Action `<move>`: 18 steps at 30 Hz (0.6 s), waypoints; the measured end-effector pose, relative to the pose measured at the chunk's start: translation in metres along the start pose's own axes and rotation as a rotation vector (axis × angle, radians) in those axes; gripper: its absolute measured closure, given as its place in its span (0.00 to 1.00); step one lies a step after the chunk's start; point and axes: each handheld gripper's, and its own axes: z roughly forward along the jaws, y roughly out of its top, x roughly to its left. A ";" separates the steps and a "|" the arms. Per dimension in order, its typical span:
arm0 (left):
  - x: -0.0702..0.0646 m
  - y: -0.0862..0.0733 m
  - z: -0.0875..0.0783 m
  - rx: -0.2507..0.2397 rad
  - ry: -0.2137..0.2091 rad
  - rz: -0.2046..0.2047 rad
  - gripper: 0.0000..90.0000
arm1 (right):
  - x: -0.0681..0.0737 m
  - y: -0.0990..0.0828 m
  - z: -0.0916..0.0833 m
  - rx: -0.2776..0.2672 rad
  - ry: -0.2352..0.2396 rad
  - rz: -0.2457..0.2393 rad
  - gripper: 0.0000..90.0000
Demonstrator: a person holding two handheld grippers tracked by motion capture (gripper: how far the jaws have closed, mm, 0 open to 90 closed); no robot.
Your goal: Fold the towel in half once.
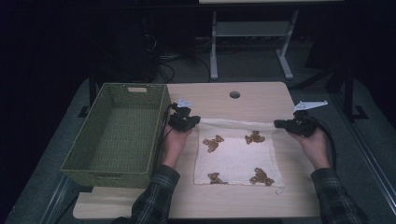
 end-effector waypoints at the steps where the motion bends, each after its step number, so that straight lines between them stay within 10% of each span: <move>1: -0.003 -0.002 -0.004 -0.004 -0.007 0.001 0.97 | 0.000 0.000 0.000 0.000 0.000 0.000 0.97; 5: -0.014 -0.007 -0.021 -0.042 -0.053 -0.018 0.97 | 0.019 -0.016 -0.017 -0.022 0.017 -0.032 0.97; 18: -0.045 -0.048 -0.039 0.060 -0.063 0.131 0.97 | 0.056 -0.060 -0.046 -0.002 0.037 -0.095 0.97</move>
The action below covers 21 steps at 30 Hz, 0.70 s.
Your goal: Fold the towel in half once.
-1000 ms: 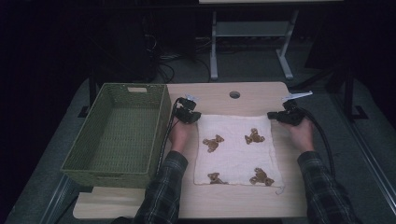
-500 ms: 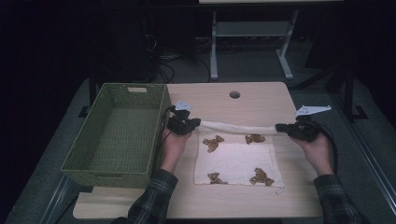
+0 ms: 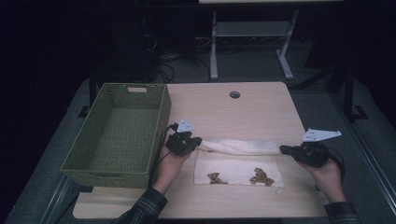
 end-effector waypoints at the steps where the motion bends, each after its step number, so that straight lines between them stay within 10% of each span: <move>1: -0.001 -0.002 -0.001 0.010 0.002 0.009 0.97 | 0.003 -0.003 -0.002 0.000 0.003 -0.001 0.97; 21: -0.028 -0.043 -0.008 0.149 -0.081 0.056 0.97 | 0.030 -0.042 -0.008 0.086 0.047 0.000 0.97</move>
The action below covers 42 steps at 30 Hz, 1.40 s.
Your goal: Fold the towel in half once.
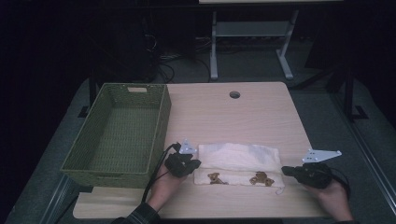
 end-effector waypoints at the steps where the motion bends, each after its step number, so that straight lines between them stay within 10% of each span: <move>1: 0.000 -0.002 -0.001 0.000 0.002 -0.002 0.97 | 0.003 -0.001 -0.001 -0.001 0.012 -0.002 0.97; 8: -0.001 0.000 -0.003 -0.017 0.018 -0.015 0.92 | 0.006 -0.007 -0.006 -0.008 0.023 -0.009 0.85; 11: 0.000 0.004 -0.004 -0.033 0.032 -0.020 0.69 | 0.003 -0.004 -0.009 -0.024 0.014 0.012 0.75; 15: 0.002 0.012 -0.002 -0.042 0.040 -0.014 0.64 | 0.001 0.003 -0.005 -0.030 0.009 0.008 0.75; 42: 0.043 0.046 0.039 -0.045 0.086 -0.050 0.56 | -0.036 0.043 0.040 -0.015 -0.049 0.060 0.70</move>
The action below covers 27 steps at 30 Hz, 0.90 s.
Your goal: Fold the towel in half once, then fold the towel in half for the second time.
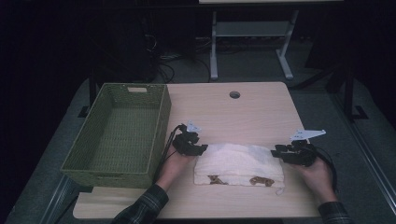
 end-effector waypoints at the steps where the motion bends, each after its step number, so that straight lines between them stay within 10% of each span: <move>1: 0.001 0.000 0.003 0.002 -0.004 -0.006 0.56 | -0.001 0.000 0.003 0.009 0.000 -0.002 0.70; 11: 0.006 -0.007 0.014 0.079 -0.022 0.026 0.65 | -0.003 -0.003 0.015 0.058 0.006 -0.002 0.72; 19: 0.012 0.003 0.013 0.004 0.004 -0.001 0.63 | -0.018 0.004 0.013 0.000 -0.003 0.028 0.72; 27: 0.016 0.004 0.026 0.058 -0.011 0.010 0.70 | -0.019 0.008 0.027 0.056 -0.011 0.009 0.75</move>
